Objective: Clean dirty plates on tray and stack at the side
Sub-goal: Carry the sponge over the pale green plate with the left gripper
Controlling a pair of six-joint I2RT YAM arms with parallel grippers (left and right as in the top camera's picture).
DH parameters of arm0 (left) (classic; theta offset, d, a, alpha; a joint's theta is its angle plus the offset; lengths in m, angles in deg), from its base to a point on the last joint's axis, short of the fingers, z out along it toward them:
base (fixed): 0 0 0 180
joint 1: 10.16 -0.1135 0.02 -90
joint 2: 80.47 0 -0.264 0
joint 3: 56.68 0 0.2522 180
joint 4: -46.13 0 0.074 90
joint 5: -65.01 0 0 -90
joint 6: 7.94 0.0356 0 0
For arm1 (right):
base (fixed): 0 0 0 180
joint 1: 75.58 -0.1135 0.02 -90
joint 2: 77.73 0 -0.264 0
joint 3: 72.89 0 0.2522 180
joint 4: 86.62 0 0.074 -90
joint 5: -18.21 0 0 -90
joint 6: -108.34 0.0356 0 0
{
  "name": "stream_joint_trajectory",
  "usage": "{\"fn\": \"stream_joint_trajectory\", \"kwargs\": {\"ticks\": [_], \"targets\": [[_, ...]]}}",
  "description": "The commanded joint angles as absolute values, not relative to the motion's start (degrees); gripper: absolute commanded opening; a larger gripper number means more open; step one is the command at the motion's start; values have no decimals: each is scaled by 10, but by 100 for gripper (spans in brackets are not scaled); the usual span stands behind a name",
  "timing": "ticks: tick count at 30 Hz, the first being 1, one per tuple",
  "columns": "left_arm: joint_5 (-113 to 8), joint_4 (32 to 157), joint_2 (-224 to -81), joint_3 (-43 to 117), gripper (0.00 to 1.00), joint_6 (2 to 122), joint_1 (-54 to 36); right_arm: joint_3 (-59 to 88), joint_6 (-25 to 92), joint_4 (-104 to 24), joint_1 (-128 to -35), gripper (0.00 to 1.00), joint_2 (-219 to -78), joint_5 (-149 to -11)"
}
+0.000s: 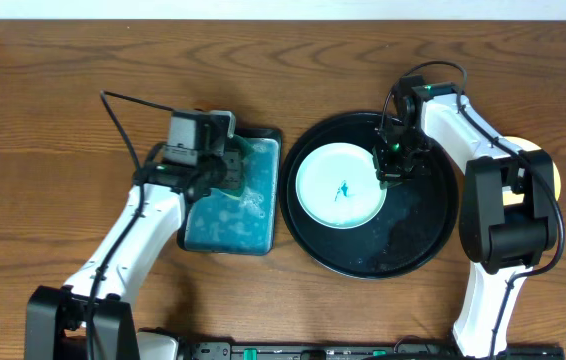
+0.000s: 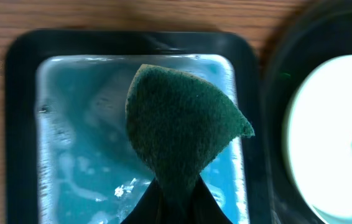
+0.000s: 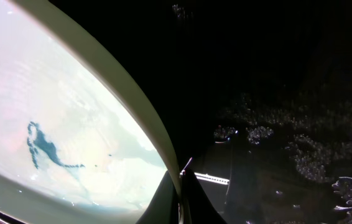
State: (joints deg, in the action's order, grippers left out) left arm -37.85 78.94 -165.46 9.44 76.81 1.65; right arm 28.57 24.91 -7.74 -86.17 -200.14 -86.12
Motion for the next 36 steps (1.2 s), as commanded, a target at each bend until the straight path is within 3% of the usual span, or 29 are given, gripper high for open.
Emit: {"fn": "stream_joint_trajectory", "kwargs": {"ticks": [1,15,25,36], "targets": [[-279,787,-1647,89,7,722,38,285,250,-77,-869,1,-2003,-853],[-281,804,-1647,92,8,659,43,285,250,-77,-869,1,-2003,-853],[-322,894,-1647,200,7,659,53,285,252,-79,-869,1,-2003,-853],[-337,885,-1720,302,7,650,160,285,252,-79,-869,1,-2003,-854]]}}
